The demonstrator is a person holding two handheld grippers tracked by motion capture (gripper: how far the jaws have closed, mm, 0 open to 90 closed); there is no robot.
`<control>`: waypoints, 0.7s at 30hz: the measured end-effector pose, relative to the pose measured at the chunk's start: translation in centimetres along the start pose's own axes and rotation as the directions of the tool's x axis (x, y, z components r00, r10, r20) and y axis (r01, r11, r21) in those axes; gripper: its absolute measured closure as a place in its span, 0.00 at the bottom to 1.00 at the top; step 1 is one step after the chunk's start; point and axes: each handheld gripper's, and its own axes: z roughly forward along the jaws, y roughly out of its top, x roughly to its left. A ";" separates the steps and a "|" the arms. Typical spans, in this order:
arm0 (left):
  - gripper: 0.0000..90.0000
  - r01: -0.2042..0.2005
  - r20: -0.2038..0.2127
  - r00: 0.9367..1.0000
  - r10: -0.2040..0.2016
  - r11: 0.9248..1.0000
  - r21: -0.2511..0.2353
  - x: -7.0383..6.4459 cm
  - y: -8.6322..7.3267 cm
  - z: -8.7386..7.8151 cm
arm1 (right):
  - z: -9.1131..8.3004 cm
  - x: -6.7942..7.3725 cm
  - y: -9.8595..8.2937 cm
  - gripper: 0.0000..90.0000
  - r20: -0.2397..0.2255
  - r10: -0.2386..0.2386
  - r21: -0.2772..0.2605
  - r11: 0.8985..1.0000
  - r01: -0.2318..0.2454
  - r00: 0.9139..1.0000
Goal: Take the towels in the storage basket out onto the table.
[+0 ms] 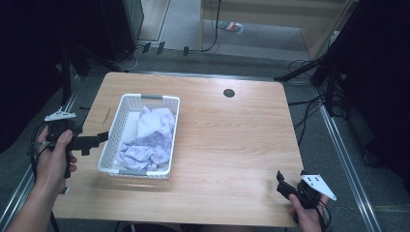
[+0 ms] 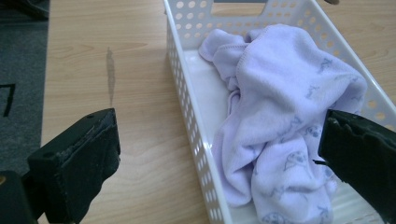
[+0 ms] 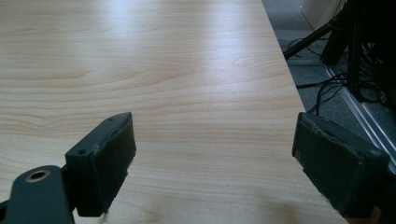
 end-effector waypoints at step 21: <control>0.00 -0.060 0.044 0.998 0.052 0.976 0.211 -7.2 6.1 7.0 | 0.1 -0.1 0.0 0.15 -0.014 -0.003 0.003 1.000 0.003 1.000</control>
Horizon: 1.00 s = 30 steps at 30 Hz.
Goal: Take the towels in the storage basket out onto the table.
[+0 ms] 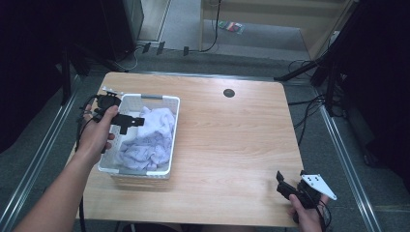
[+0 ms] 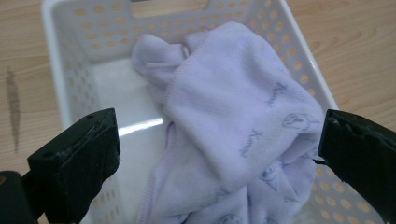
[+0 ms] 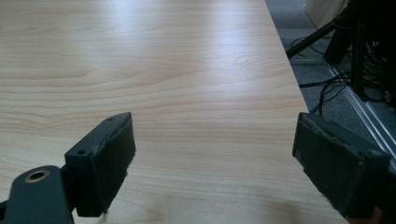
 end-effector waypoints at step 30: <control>0.00 -0.093 -0.075 0.989 0.129 0.926 0.365 -4.2 -2.7 8.3 | 0.0 0.0 0.0 0.15 -0.011 0.003 0.008 1.000 -0.003 1.000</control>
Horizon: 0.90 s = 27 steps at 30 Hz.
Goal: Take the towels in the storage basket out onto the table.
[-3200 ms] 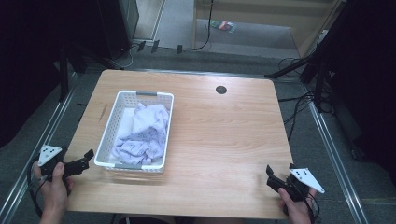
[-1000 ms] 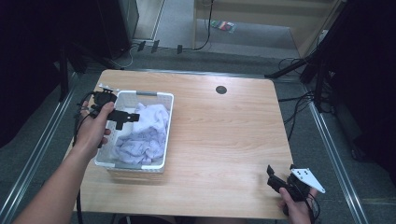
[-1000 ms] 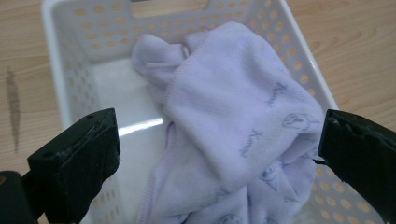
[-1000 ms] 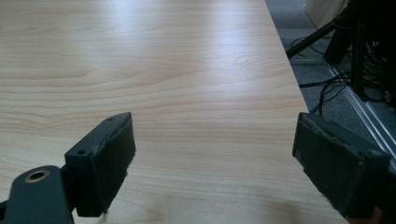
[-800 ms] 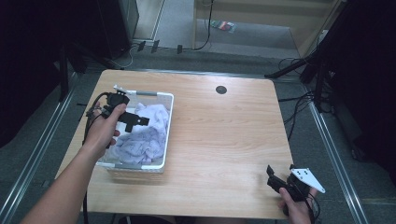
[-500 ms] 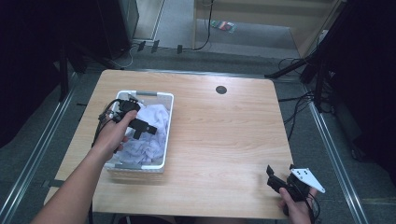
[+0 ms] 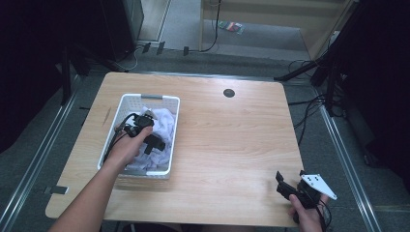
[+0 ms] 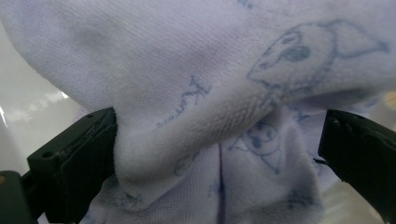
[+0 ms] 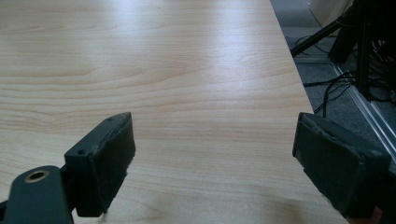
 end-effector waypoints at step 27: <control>0.43 -0.071 -0.162 0.984 0.077 0.996 0.047 -0.5 -0.6 1.7 | 0.1 -0.1 0.0 0.15 -0.013 0.004 0.011 1.000 -0.003 1.000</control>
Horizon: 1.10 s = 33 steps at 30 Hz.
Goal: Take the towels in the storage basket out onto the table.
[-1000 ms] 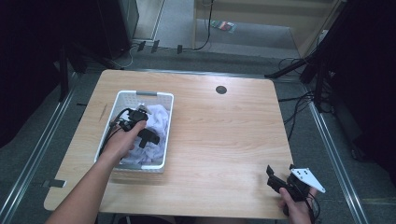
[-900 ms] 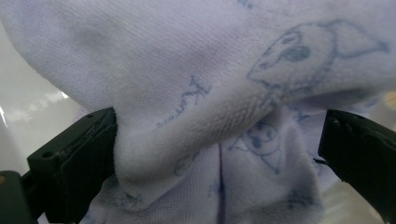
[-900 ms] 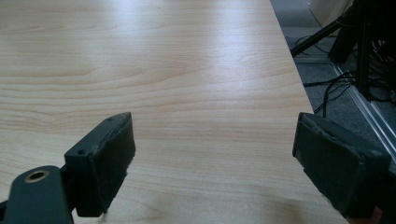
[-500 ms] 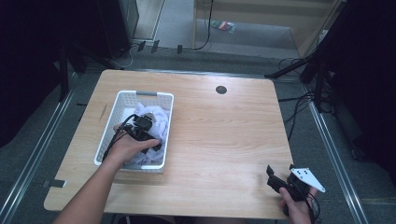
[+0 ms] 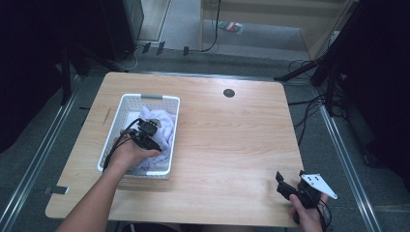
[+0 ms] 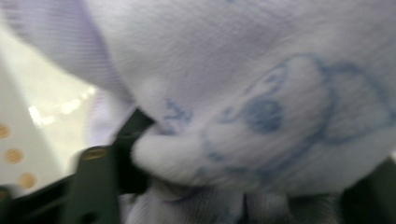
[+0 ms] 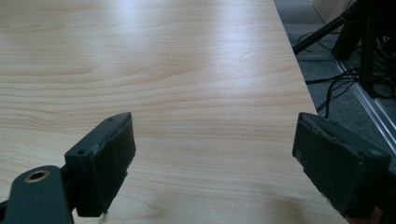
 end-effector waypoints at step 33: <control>0.62 0.102 0.040 0.994 -0.100 0.993 -0.054 2.7 -0.2 -4.2 | 0.1 0.1 0.1 0.14 0.016 -0.008 0.009 1.000 0.007 1.000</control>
